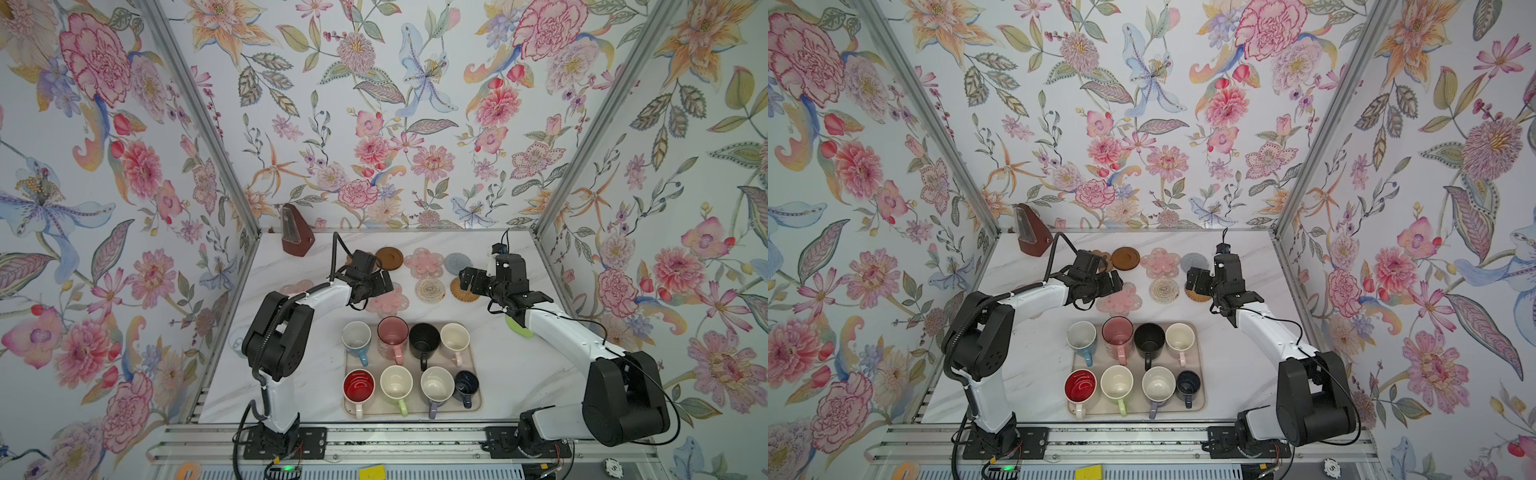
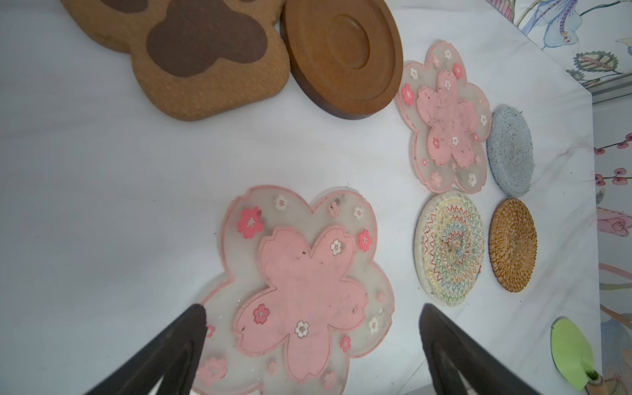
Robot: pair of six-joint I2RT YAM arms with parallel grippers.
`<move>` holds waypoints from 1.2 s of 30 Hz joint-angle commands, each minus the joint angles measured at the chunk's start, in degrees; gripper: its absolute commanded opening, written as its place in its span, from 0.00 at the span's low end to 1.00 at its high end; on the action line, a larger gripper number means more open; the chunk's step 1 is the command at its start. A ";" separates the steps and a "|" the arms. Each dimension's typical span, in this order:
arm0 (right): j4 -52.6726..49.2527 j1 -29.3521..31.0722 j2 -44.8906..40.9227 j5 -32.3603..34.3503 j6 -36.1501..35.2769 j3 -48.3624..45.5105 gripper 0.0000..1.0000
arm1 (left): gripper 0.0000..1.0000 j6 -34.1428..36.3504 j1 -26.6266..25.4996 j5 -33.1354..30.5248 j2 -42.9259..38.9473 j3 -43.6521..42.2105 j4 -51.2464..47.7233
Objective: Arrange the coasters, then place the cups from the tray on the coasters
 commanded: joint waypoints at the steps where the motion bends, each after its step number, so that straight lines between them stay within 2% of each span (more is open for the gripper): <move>1: 0.85 -0.20 -0.24 -0.98 0.38 -0.22 0.99 | 0.99 1.83 -0.11 -3.26 -2.09 -1.35 -4.21; 8: 0.66 -0.19 -0.66 -1.07 0.49 -0.47 0.99 | 0.99 0.11 -0.11 -2.80 -2.42 -4.83 -2.64; 36: 0.54 -0.73 -2.62 -0.61 0.50 -2.19 0.99 | 0.99 -1.38 -1.00 2.47 4.80 -1.36 -0.24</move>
